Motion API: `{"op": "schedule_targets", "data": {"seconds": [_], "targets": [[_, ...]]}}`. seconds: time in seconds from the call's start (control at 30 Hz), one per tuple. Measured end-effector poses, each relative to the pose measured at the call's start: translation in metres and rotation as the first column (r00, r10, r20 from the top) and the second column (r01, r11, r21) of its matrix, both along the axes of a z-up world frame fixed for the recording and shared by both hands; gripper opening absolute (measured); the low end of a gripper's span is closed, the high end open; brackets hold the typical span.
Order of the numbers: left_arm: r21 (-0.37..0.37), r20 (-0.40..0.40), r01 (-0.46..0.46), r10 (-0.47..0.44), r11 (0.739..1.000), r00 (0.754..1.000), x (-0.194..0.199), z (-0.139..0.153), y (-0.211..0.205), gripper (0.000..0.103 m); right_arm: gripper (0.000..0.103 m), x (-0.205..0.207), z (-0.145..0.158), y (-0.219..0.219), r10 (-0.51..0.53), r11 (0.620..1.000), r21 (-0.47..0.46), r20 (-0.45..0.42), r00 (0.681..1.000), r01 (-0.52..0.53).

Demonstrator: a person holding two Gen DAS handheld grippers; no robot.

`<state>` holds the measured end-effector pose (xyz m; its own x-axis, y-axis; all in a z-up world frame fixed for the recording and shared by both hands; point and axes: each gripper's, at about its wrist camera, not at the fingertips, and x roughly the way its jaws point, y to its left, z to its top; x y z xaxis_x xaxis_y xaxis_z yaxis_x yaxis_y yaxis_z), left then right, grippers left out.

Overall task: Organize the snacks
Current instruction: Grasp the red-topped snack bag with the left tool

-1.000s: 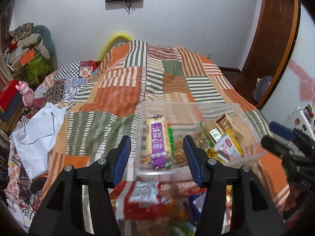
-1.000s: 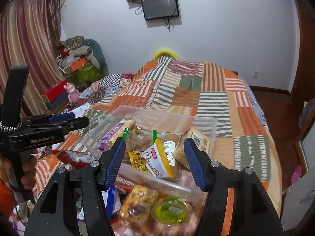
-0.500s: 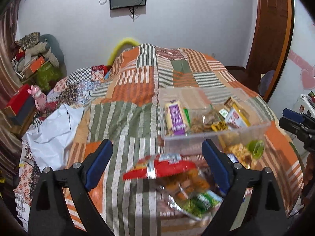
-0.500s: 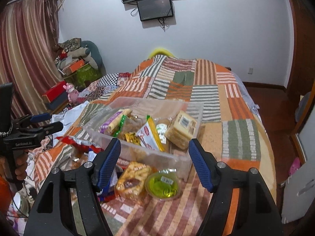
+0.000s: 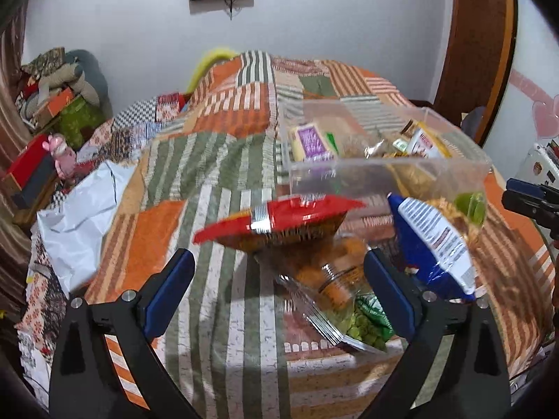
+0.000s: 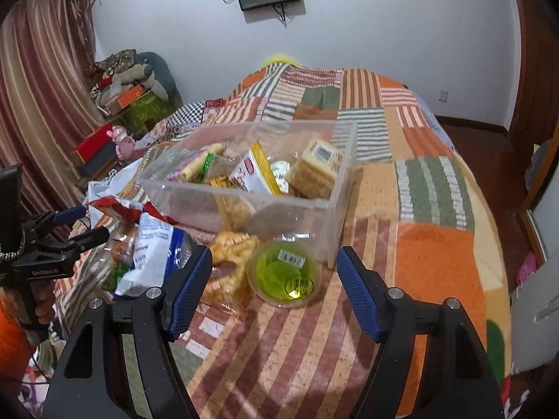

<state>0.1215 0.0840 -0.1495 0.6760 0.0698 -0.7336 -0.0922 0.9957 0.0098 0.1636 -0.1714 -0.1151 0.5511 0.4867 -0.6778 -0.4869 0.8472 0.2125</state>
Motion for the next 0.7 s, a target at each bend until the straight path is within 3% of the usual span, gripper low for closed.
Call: {"op": "schedule_targets", "data": {"seconds": [0.27,0.7], "targets": [[-0.093,-0.012,-0.024,0.023,0.995,1.000,0.014,-0.016,0.009,0.098,0.071,0.007,-0.018,0.005,-0.007,1.000,-0.013,-0.053,0.999,0.007],[-0.112,0.011,-0.057,0.059,0.992,0.998,0.041,-0.024,0.010,0.098,0.071,0.024,-0.034,0.010,-0.028,1.000,0.000,-0.137,0.990,0.028]]}}
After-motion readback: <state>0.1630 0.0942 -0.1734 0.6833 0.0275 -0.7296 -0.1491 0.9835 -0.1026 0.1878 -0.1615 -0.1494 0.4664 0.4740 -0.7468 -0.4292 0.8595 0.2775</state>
